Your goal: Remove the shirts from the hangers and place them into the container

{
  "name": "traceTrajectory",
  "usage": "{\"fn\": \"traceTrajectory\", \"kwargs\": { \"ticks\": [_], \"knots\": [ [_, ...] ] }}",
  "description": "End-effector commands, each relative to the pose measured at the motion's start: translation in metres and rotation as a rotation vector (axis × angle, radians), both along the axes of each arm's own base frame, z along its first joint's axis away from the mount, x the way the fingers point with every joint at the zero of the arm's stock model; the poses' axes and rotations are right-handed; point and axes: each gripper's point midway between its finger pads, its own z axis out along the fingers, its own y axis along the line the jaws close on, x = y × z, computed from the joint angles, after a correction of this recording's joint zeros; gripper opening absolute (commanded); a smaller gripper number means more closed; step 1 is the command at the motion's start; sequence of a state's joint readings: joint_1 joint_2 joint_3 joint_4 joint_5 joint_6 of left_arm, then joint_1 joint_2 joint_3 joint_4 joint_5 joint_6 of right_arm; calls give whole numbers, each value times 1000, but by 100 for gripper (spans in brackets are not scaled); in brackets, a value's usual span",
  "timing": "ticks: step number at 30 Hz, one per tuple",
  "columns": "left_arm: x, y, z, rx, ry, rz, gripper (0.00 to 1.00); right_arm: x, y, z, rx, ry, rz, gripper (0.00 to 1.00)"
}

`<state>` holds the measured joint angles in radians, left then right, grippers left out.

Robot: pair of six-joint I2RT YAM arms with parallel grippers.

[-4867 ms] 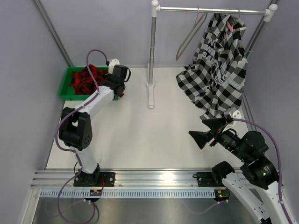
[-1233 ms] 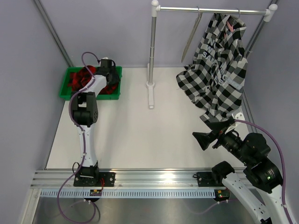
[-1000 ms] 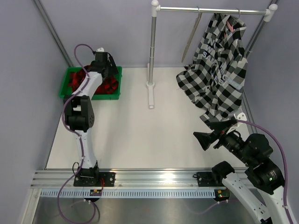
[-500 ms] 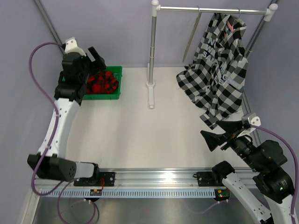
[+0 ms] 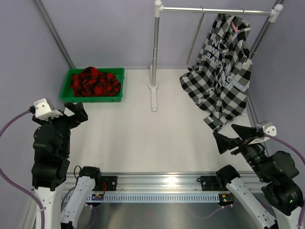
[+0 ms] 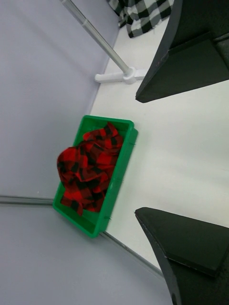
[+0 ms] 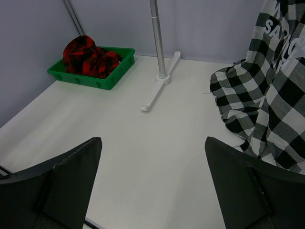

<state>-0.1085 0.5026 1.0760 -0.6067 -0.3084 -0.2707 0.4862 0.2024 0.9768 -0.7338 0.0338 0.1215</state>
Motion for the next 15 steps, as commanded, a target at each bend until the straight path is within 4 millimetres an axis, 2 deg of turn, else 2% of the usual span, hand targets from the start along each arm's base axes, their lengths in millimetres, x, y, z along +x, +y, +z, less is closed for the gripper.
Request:
{"fn": "traceTrajectory", "kwargs": {
  "ticks": [1,6,12,15],
  "knots": [
    [-25,13,-24,52,56,46,99,2,-16,2,11,-34,-85,100],
    [-45,17,-42,35,53,64,99,5,-20,1,33,-59,-109,100],
    [-39,5,-61,-29,56,16,99,11,-27,-1,48,-73,-165,99],
    [-36,6,-68,-23,64,23,99,13,-31,-1,46,-75,-190,99]
  ]
}}
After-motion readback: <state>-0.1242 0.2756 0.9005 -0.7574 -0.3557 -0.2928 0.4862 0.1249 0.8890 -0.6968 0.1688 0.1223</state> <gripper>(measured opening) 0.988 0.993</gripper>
